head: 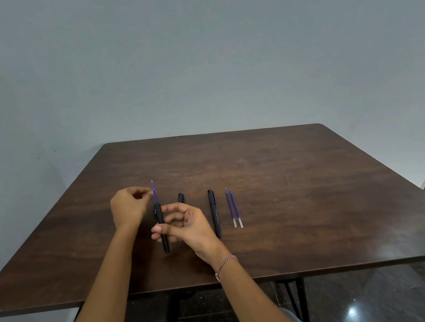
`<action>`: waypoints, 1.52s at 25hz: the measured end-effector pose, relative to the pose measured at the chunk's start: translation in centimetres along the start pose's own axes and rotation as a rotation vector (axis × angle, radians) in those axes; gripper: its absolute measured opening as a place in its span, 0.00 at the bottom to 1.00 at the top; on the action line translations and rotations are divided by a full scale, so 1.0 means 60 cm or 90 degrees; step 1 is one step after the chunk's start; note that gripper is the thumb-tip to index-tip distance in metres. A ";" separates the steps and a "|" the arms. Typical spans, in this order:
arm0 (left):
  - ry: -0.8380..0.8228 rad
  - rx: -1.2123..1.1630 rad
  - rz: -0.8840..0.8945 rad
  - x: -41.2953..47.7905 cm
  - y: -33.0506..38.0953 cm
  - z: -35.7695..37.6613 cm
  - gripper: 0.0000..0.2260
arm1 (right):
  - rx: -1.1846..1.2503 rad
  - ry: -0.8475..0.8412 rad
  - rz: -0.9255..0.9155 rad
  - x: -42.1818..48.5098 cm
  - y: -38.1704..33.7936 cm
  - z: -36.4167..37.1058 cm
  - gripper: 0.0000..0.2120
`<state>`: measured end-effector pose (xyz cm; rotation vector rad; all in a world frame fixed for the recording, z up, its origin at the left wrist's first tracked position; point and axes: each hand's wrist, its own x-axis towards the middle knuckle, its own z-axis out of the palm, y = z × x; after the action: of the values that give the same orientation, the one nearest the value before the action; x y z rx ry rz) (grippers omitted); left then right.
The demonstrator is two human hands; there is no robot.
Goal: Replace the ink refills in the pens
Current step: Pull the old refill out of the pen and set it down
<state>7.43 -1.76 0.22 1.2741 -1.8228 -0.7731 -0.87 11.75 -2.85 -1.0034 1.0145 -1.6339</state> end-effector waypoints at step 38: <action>0.049 -0.461 -0.115 0.035 0.037 -0.093 0.12 | -0.079 0.025 0.054 0.003 0.005 -0.001 0.19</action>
<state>10.67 -3.32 5.43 0.9620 -1.1902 -1.3104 -0.89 11.55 -3.12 -0.9984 1.1811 -1.5414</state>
